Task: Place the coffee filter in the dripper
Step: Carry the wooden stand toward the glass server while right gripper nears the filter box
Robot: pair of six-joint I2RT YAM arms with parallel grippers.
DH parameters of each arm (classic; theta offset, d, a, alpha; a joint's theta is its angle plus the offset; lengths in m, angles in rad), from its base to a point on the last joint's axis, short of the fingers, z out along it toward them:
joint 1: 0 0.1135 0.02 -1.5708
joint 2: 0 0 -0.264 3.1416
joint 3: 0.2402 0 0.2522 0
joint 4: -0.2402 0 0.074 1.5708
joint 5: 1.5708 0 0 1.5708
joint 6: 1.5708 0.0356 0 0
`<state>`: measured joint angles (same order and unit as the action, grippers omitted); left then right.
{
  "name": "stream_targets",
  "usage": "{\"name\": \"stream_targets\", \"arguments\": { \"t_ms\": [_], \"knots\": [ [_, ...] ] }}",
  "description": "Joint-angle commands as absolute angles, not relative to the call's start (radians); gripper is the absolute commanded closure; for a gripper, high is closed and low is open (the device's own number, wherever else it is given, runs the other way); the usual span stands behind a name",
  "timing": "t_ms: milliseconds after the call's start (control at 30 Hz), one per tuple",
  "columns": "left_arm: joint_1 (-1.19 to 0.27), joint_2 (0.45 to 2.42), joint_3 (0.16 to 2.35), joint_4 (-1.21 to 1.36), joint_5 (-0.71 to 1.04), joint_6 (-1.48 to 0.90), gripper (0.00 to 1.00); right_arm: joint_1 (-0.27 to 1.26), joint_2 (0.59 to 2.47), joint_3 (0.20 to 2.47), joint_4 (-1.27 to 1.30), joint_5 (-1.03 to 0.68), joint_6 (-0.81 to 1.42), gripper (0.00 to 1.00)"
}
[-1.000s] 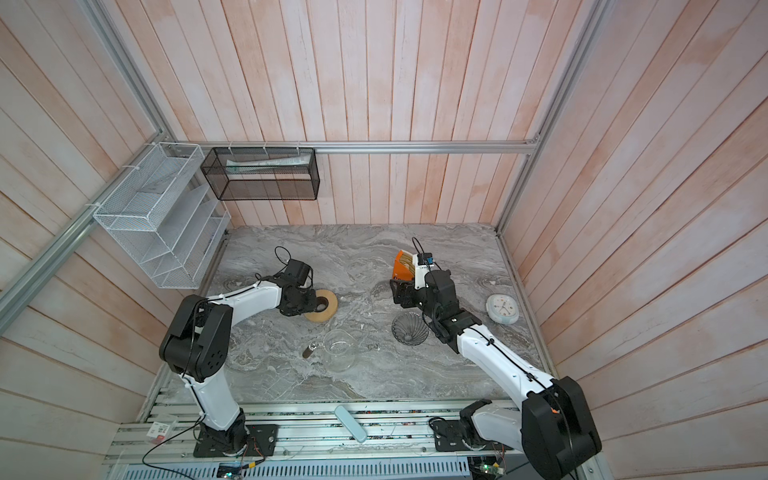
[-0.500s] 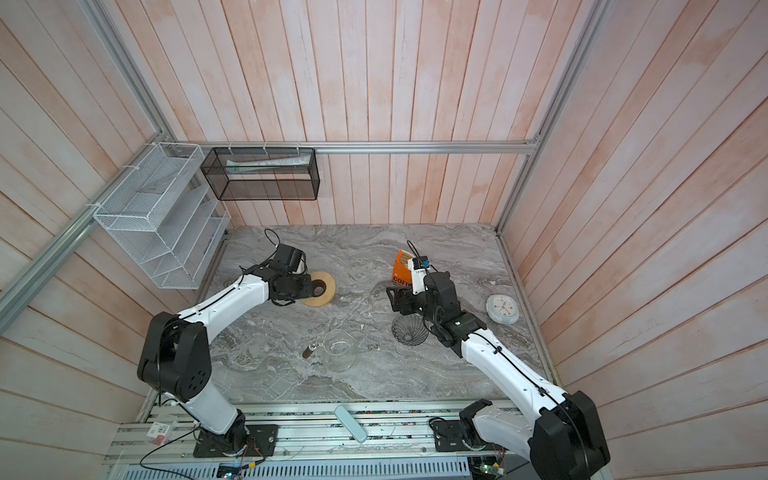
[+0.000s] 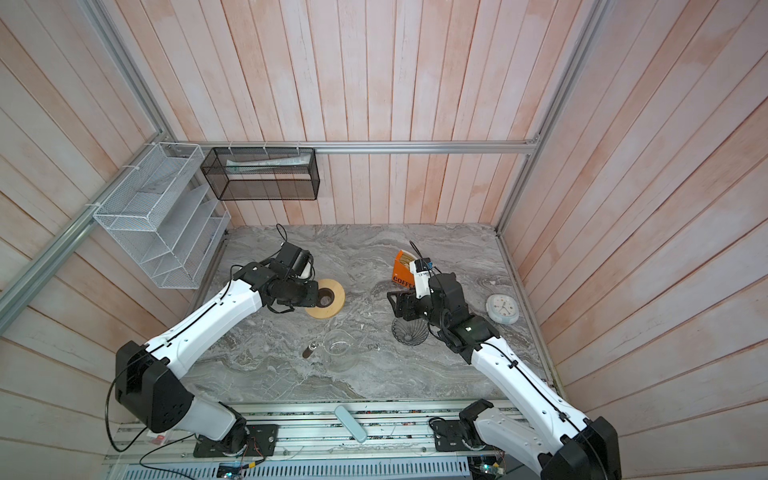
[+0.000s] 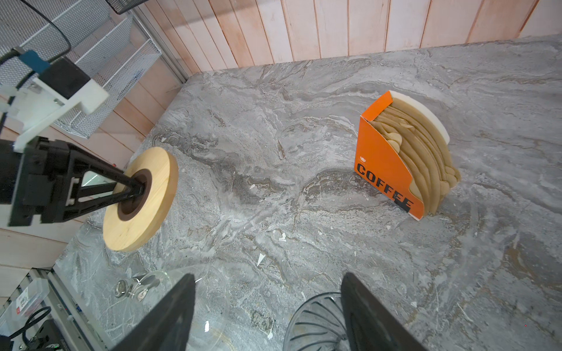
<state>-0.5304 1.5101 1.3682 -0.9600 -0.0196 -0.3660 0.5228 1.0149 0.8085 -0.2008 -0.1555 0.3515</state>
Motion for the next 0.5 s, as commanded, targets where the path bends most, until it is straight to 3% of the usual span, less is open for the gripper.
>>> {"name": "stream_targets", "arguments": {
  "t_ms": [0, 467],
  "knots": [
    [-0.580, 1.485, 1.402, -1.061, 0.003, -0.353, 0.85, 0.529, 1.004, 0.798, -0.217, -0.162, 0.369, 0.24],
    [-0.729, 1.483, 1.330, -1.079, 0.051, -0.402, 0.85, 0.528, 0.991, 0.765, -0.176, -0.195, 0.405, 0.24]
  ]
}}
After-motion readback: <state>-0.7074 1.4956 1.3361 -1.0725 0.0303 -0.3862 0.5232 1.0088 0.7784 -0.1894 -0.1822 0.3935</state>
